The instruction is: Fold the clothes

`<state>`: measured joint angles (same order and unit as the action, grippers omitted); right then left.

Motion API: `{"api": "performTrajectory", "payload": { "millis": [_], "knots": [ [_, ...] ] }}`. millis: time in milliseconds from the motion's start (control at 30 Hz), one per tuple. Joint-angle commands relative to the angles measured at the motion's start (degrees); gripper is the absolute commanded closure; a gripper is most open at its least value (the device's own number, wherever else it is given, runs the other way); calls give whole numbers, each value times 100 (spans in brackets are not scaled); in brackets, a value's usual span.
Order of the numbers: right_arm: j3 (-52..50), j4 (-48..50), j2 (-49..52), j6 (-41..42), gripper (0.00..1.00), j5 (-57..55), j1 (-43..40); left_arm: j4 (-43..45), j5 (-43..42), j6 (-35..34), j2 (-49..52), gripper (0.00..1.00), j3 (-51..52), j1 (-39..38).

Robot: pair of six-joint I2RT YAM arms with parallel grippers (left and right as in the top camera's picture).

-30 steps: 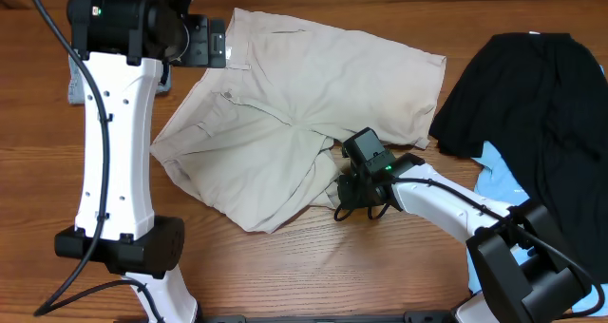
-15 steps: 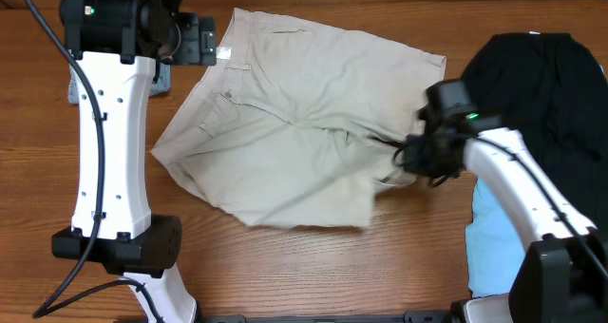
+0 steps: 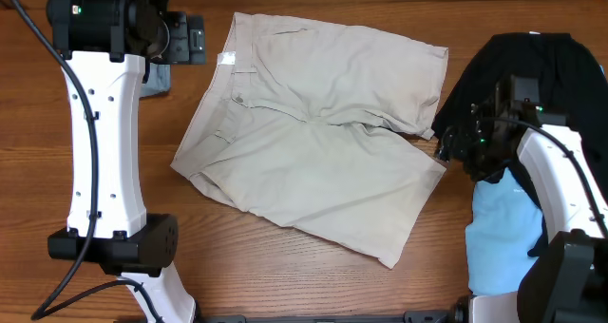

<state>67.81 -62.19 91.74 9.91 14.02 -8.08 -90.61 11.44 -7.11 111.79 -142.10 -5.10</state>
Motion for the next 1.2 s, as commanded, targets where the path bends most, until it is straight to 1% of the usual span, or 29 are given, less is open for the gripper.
{"api": "performTrajectory", "payload": {
  "millis": [0, 100, 200, 267, 367, 467, 567, 667, 700, 767, 833, 867, 933, 967, 1000, 1033, 1100, 1133, 1167],
  "knots": [
    [531, -111, -387, -76, 24, 525, 39, -20, 70, 136, 26, 0, -55, 33],
    [887, -315, -745, -48, 24, 579, 133, -175, 70, 129, -136, 0, -251, 33],
    [1021, -407, -1281, 184, 24, 555, 243, -398, 74, 35, -417, 0, -367, 33],
    [1021, -492, -1672, 428, 24, 448, 328, -612, 175, -378, -621, 0, -367, 39],
    [1014, -737, -2107, 883, 24, -11, 535, -621, 74, -691, -942, 0, -164, 76],
    [922, -1088, -2472, 1510, 24, -632, 957, -619, 96, -922, -1222, 0, 199, 76],
    [761, -1349, -2660, 2124, 22, -1091, 1399, -621, 129, -1217, -1576, 0, 846, 79],
    [455, -1353, -2769, 2599, 20, -1279, 1816, -619, 323, -1790, -1998, 0, 1777, 188],
    [345, -1314, -2774, 2662, 19, -1303, 1926, -603, 389, -1980, -2133, 0, 2149, 236],
    [103, -1128, -2758, 2662, 15, -1287, 2114, -479, 387, -2138, -2328, 0, 2828, 317],
    [-122, -883, -2739, 2684, 9, -1268, 2262, -199, 278, -2142, -2437, 6, 3569, 389],
    [-234, -752, -2732, 2686, 8, -1224, 2323, -28, 229, -2142, -2441, 8, 3908, 413],
    [-437, -483, -2728, 2682, 8, -1056, 2415, 459, 162, -2131, -2406, 13, 4520, 446],
    [-546, -348, -2721, 2677, 8, -922, 2448, 820, 129, -2072, -2378, 18, 4824, 459],
    [-608, -275, -2717, 2677, 7, -857, 2459, 1204, 42, -1926, -2350, 22, 5062, 461],
    [-675, -219, -2706, 2675, 7, -813, 2459, 1707, -166, -1639, -2297, 24, 5327, 461],
    [-778, -149, -2684, 2667, 7, -822, 2457, 2704, -767, -876, -2184, 23, 5731, 435],
    [-804, -122, -2664, 2608, 7, -820, 2457, 3254, -1213, -354, -2094, 17, 5910, 424],
    [-809, -107, -2643, 2577, 7, -820, 2457, 3709, -1600, 155, -1987, 14, 6050, 409]
  ]
}}
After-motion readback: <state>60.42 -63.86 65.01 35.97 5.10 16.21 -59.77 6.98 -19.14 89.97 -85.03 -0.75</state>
